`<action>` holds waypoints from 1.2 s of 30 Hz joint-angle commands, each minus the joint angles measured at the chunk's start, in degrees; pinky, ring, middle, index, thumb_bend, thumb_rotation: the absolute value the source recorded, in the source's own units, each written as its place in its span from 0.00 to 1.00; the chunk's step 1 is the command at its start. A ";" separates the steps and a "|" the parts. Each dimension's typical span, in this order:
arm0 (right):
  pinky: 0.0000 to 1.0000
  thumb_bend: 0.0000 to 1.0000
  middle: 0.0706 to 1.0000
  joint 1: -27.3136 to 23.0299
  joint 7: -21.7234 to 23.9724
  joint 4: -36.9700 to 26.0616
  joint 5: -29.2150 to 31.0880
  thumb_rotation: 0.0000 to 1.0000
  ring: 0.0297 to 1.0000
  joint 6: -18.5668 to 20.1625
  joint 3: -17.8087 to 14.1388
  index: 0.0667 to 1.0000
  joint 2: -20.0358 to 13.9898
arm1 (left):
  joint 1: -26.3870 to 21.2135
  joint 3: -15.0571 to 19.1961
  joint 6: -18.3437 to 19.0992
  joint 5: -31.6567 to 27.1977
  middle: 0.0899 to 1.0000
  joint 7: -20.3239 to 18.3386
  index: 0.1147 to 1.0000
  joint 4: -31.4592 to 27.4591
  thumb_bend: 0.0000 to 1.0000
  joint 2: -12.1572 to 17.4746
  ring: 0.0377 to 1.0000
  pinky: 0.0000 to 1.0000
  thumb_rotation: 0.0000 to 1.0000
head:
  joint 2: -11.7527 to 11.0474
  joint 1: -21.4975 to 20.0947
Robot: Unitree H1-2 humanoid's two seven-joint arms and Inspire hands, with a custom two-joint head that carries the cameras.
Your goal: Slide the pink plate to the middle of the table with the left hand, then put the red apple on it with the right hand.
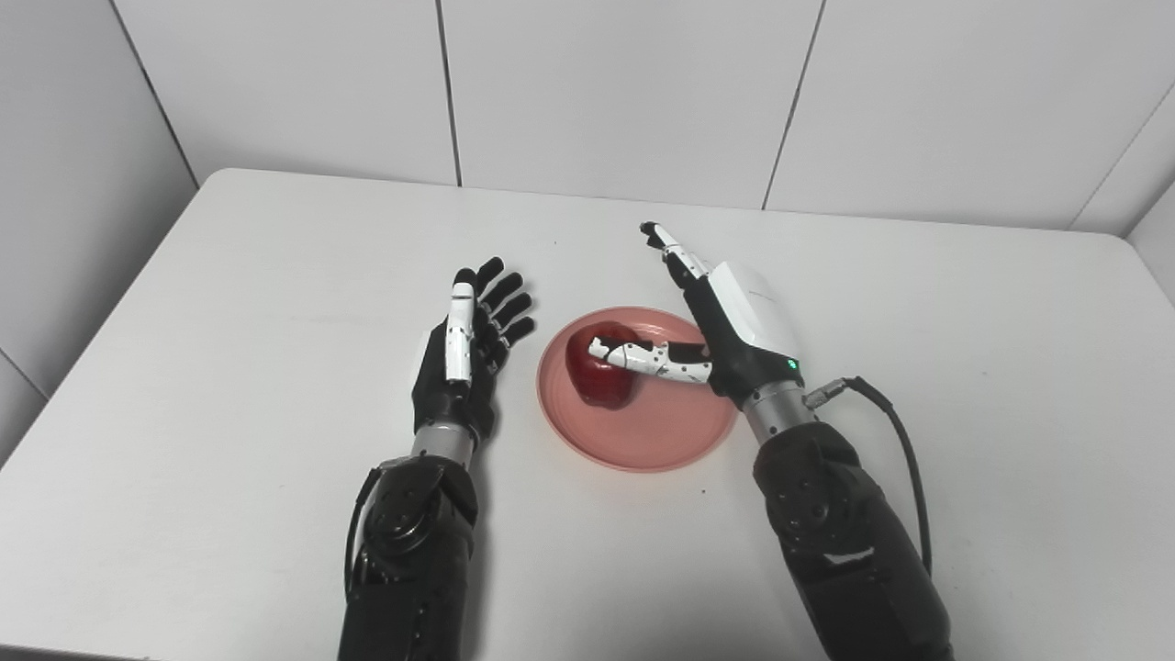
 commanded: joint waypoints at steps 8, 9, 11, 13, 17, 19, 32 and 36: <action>0.76 1.00 0.89 0.09 -2.85 -4.63 -0.18 0.77 0.85 -0.20 -4.45 0.91 -1.69 | -1.22 0.22 -0.58 -0.99 0.86 -1.10 0.84 0.35 0.44 0.99 0.85 0.86 1.00 | -0.15 -1.37; 0.76 1.00 0.89 0.28 -3.20 -4.97 -0.07 0.77 0.85 -0.35 -5.06 0.91 -1.98 | -1.18 0.26 -0.47 -1.08 0.86 -1.18 0.84 0.26 0.45 1.03 0.85 0.86 1.00 | -0.16 -1.48; 0.75 1.00 0.88 0.51 -3.67 -5.41 -0.09 0.78 0.84 -0.61 -6.05 0.90 -2.44 | -1.10 0.33 -0.42 -1.28 0.86 -1.40 0.84 0.11 0.45 1.11 0.85 0.86 1.00 | -0.18 -1.71; 0.75 1.00 0.88 0.63 -4.11 -5.70 -0.06 0.79 0.84 -0.88 -6.85 0.90 -2.88 | -1.00 0.34 -0.46 -1.50 0.86 -1.48 0.85 0.00 0.45 1.23 0.85 0.86 1.00 | -0.19 -2.16; 0.74 1.00 0.88 0.90 -3.76 -7.08 0.31 0.80 0.83 0.49 -8.77 0.90 -3.71 | -0.92 0.64 -0.01 -2.02 0.86 -1.31 0.84 -0.24 0.45 1.29 0.85 0.86 1.00 | -0.25 -2.59; 0.73 1.00 0.88 1.09 -4.18 -7.42 0.87 0.80 0.83 0.44 -9.87 0.90 -3.85 | -0.93 0.76 -0.04 -2.18 0.86 -1.39 0.84 -0.20 0.45 1.33 0.85 0.86 1.00 | -0.30 -2.76; 0.71 0.98 0.86 4.81 -6.08 -9.12 3.45 0.77 0.81 -0.86 -14.24 0.89 -4.60 | -0.97 1.10 -0.43 -3.07 0.87 -2.27 0.85 0.62 0.45 2.37 0.86 0.87 1.00 | -0.50 -4.57; 0.70 0.97 0.86 6.23 -7.13 -9.18 3.61 0.79 0.80 -1.29 -14.79 0.89 -4.66 | -0.93 1.16 -0.21 -3.31 0.87 -2.39 0.85 0.45 0.46 2.50 0.86 0.86 1.00 | -0.59 -4.84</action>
